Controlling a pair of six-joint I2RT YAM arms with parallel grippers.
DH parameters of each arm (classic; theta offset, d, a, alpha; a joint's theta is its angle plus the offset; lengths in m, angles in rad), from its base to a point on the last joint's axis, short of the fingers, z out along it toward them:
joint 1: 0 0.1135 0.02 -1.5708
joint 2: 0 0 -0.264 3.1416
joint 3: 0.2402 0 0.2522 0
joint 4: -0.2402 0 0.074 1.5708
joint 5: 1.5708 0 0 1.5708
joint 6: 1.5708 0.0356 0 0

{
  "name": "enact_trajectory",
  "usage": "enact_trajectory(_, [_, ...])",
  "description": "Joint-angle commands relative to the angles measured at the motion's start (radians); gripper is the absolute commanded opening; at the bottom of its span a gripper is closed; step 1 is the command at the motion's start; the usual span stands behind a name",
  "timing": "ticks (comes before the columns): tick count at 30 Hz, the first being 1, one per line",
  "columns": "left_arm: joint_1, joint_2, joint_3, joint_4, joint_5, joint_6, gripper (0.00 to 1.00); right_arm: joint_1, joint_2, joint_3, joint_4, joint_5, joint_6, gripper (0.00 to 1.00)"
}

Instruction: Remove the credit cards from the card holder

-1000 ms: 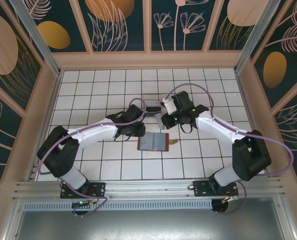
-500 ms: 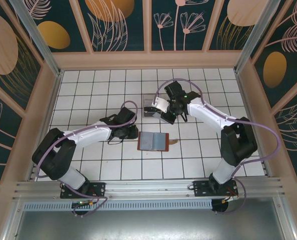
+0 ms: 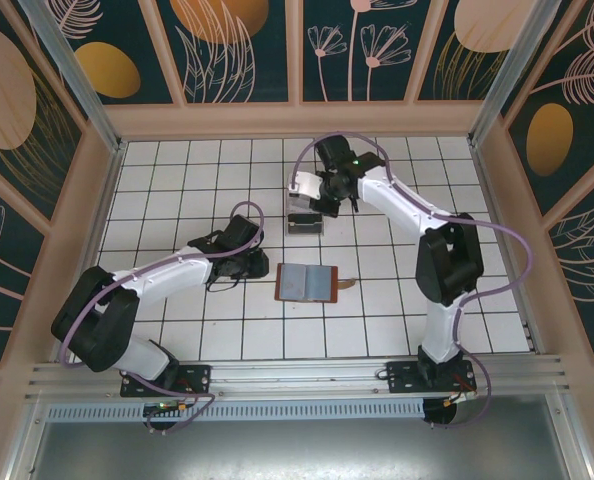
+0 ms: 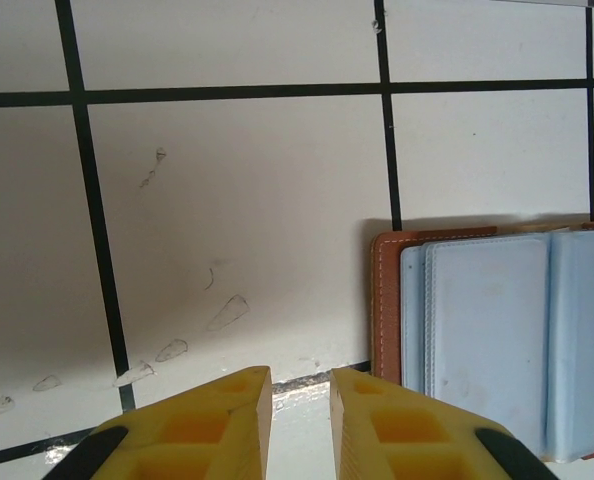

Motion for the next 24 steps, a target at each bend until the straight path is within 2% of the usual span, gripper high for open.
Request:
enact_trajectory(1, [0.008,-0.030,-0.003,-0.032,-0.018,-0.025,0.25,-0.032,0.052,0.102,-0.082,0.007,-0.069,0.00])
enact_trajectory(12, [0.007,-0.004,0.017,-0.045,-0.022,-0.023,0.24,-0.039,0.197,0.314,-0.163,0.004,-0.113,0.00])
enact_trajectory(24, [0.007,0.062,0.071,-0.044,-0.016,-0.001,0.24,-0.038,0.278,0.367,-0.174,0.015,-0.130,0.00])
